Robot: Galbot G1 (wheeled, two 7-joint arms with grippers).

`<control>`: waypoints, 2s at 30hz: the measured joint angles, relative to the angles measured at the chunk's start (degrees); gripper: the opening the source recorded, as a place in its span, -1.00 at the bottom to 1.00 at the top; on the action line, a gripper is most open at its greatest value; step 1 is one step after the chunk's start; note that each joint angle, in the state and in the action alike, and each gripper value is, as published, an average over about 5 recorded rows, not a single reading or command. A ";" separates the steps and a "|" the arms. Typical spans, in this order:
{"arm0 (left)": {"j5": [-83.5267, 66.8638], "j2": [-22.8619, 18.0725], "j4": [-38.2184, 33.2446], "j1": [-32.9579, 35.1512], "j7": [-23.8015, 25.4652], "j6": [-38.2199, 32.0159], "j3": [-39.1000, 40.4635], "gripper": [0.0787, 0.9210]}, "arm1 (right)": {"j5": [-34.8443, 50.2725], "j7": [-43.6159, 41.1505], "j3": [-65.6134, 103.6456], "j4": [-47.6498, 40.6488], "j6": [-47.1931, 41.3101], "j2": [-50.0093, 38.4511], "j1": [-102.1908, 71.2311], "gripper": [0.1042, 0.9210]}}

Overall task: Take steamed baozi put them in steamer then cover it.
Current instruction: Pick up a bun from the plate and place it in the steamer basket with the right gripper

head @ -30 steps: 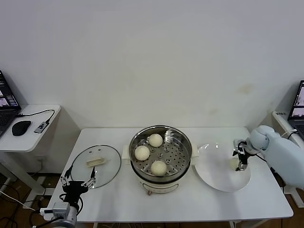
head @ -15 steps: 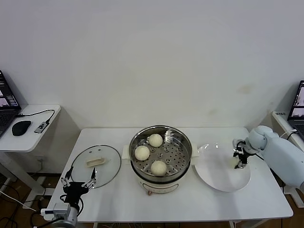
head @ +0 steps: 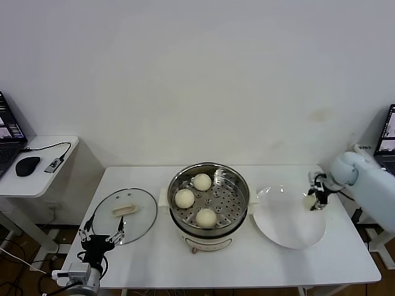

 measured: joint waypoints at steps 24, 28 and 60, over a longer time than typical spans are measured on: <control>0.32 -0.03 0.04 -1.20 -0.15 0.50 1.17 0.77 | 39.59 12.71 -30.23 23.31 -19.60 10.87 33.87 0.24; 0.14 -0.19 -0.06 -0.74 -0.15 0.30 0.67 0.77 | 43.72 15.82 -31.79 23.69 -22.17 14.20 33.36 0.25; 0.01 -0.92 -0.76 0.07 -0.18 -0.14 -0.42 0.77 | 43.83 22.29 -32.77 17.71 -27.61 21.96 23.50 0.27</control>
